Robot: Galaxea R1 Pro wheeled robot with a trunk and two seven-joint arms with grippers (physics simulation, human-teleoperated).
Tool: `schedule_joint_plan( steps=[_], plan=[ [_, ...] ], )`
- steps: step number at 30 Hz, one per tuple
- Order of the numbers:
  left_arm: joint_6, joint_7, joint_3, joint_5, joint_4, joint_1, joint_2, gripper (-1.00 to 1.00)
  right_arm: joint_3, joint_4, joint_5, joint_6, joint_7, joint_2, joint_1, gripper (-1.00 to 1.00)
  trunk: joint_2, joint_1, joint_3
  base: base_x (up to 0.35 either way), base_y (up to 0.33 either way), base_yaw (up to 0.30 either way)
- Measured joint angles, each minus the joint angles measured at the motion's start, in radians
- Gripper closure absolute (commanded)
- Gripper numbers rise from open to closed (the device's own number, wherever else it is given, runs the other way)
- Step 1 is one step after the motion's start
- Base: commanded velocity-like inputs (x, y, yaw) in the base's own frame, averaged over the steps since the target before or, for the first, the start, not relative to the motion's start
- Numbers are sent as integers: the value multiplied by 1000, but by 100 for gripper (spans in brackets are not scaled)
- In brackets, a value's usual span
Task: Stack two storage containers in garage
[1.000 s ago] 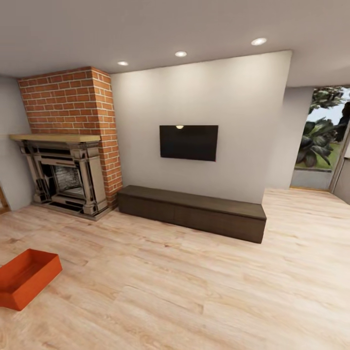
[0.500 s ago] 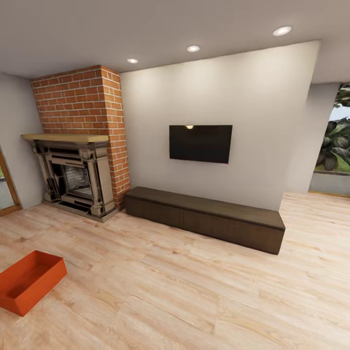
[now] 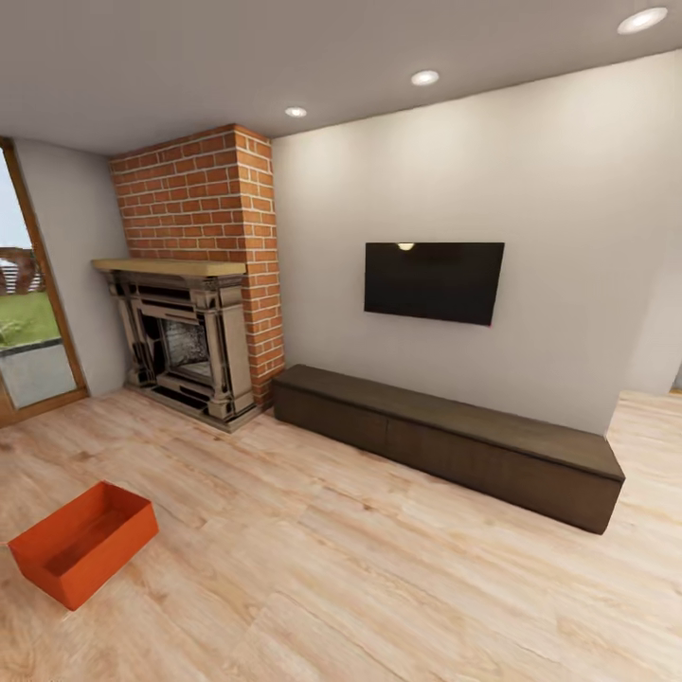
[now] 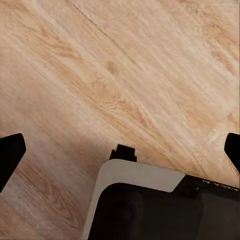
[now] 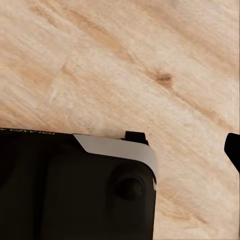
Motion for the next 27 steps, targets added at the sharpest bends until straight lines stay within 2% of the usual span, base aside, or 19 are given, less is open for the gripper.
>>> schedule_joint_plan(
  steps=[27],
  plan=[
    [0,0,0,0,0,0,1,-100,-1,0,-1,0,0,0,0,-100,0,0,0,322,0,266]
  ],
)
